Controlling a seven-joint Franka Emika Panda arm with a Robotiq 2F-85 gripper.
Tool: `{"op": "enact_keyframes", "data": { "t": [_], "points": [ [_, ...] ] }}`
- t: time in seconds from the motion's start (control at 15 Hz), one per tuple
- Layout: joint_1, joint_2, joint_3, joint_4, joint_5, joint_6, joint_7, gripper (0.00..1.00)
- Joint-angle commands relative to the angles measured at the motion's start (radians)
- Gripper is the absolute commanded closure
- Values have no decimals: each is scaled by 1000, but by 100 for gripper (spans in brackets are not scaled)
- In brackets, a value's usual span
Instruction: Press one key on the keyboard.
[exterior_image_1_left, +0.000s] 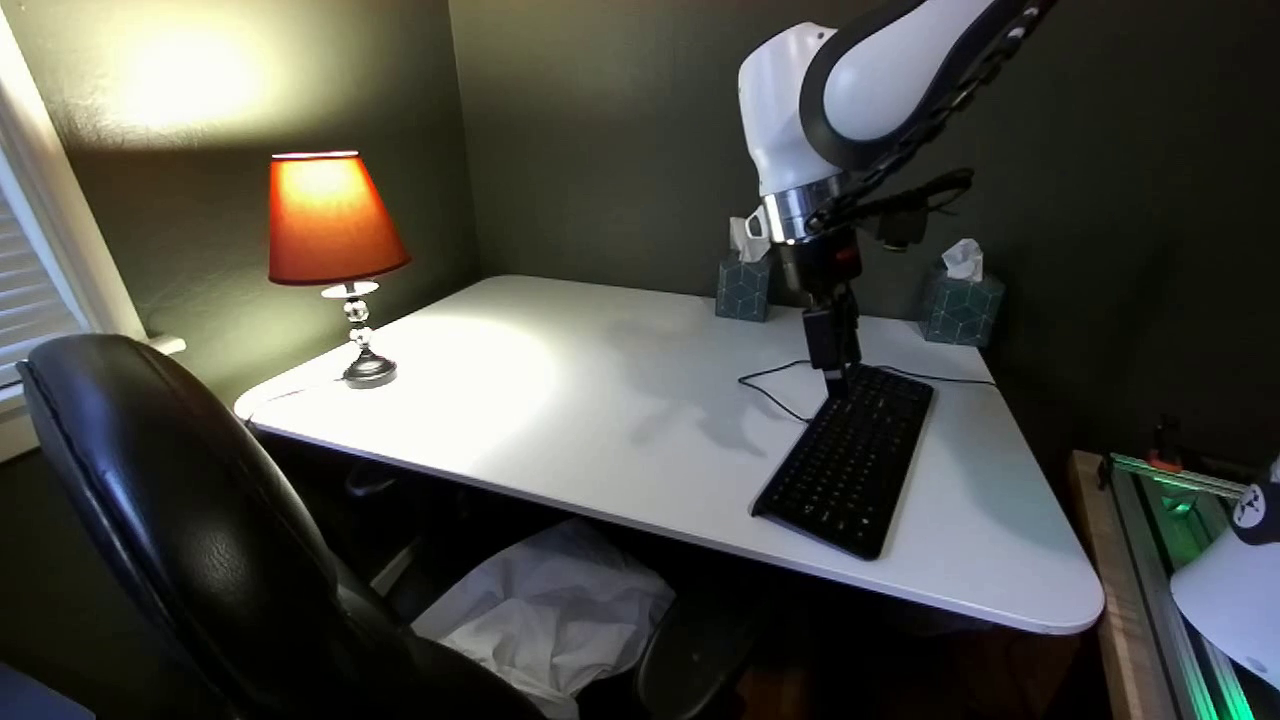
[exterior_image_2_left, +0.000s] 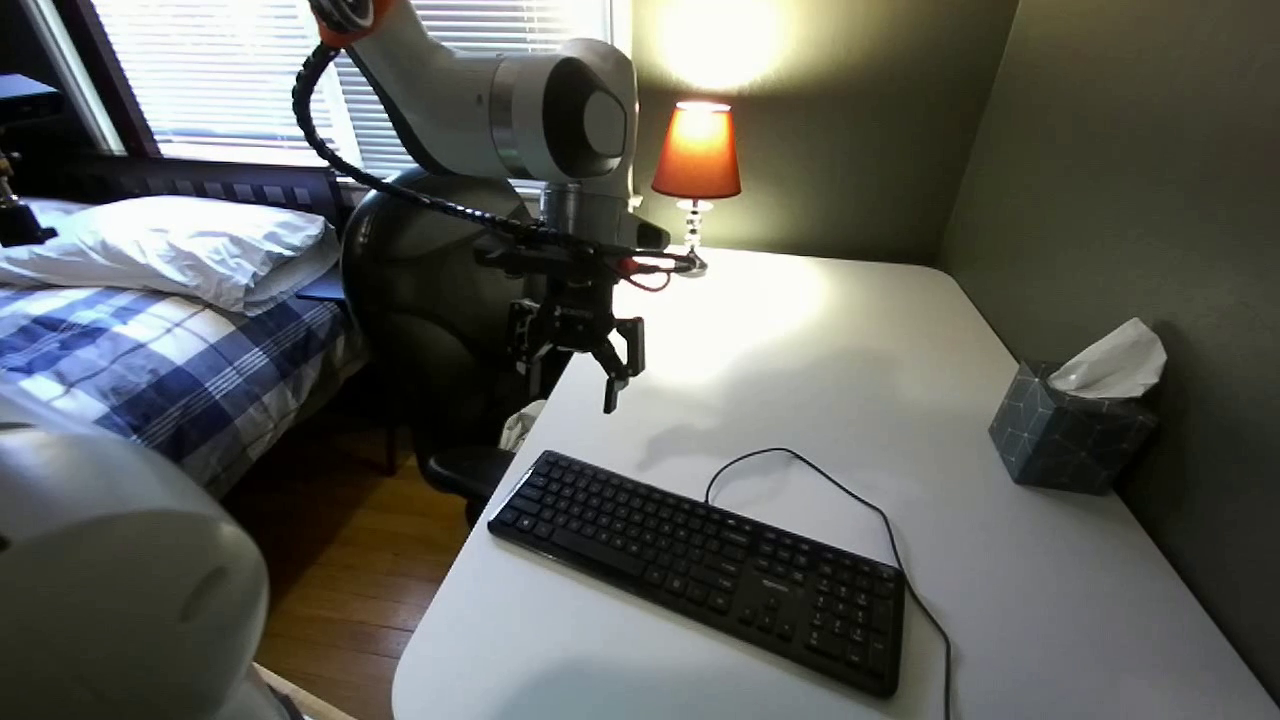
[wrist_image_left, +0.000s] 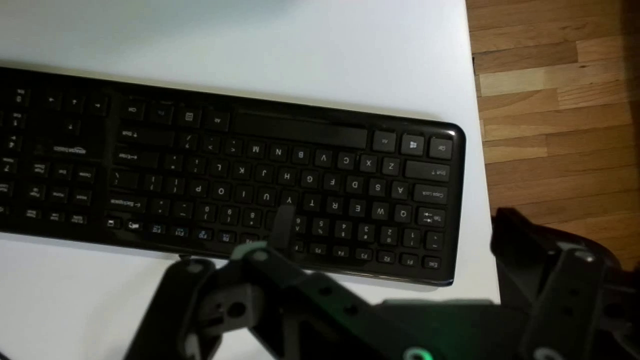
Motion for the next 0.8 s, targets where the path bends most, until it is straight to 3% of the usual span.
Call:
{"op": "enact_keyframes", "data": {
  "t": [0.0,0.73],
  "points": [
    [3,9,-2,7,0,-2,-1,0],
    [-3,113,-7,27,5,19,-34,0]
  ]
}}
